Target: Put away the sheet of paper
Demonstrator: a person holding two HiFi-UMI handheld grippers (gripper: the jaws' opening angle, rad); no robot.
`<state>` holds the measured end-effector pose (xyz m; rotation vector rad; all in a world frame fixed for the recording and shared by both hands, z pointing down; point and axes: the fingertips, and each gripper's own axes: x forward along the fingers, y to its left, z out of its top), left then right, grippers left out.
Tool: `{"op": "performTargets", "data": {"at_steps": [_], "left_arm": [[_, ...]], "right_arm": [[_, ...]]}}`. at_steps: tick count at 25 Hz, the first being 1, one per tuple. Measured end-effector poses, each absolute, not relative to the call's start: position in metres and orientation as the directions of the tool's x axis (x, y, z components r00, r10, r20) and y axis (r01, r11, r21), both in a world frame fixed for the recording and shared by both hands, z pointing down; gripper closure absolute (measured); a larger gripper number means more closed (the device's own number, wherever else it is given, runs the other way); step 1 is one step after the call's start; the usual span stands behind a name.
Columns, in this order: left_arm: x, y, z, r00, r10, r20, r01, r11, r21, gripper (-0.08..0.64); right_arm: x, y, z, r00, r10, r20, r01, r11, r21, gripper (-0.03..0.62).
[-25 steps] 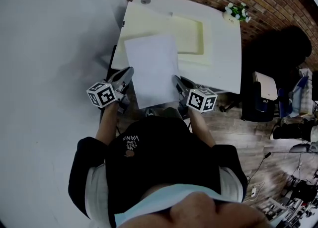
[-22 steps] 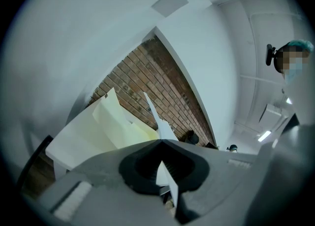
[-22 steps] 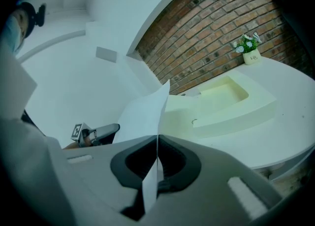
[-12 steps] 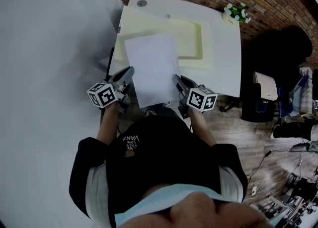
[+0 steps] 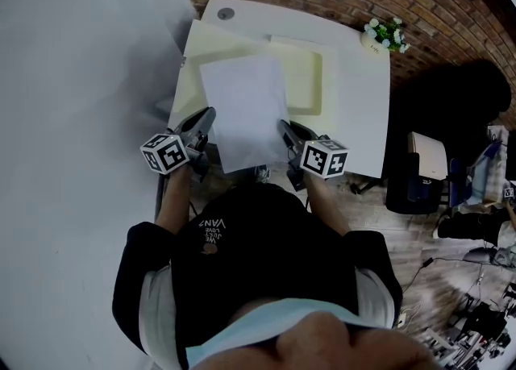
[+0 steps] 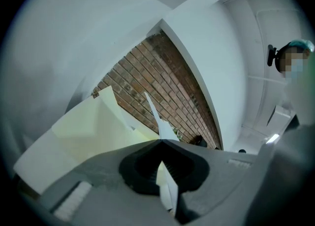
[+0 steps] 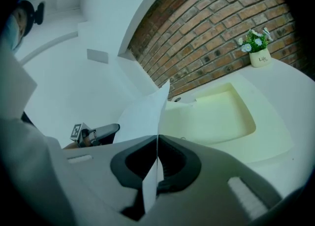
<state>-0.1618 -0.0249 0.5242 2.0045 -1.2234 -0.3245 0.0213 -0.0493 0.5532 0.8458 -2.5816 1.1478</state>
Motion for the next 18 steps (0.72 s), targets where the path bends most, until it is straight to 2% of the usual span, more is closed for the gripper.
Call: {"op": "performTargets", "data": {"at_steps": [18], "left_arm": [[-0.144, -0.075, 0.536, 0.439, -0.879, 0.186, -0.686, -0.194, 0.702, 0.560]], "right_arm": [[0.037, -0.111, 0.566, -0.849, -0.364, 0.382, -0.528, 0.566, -0.633, 0.592]]}}
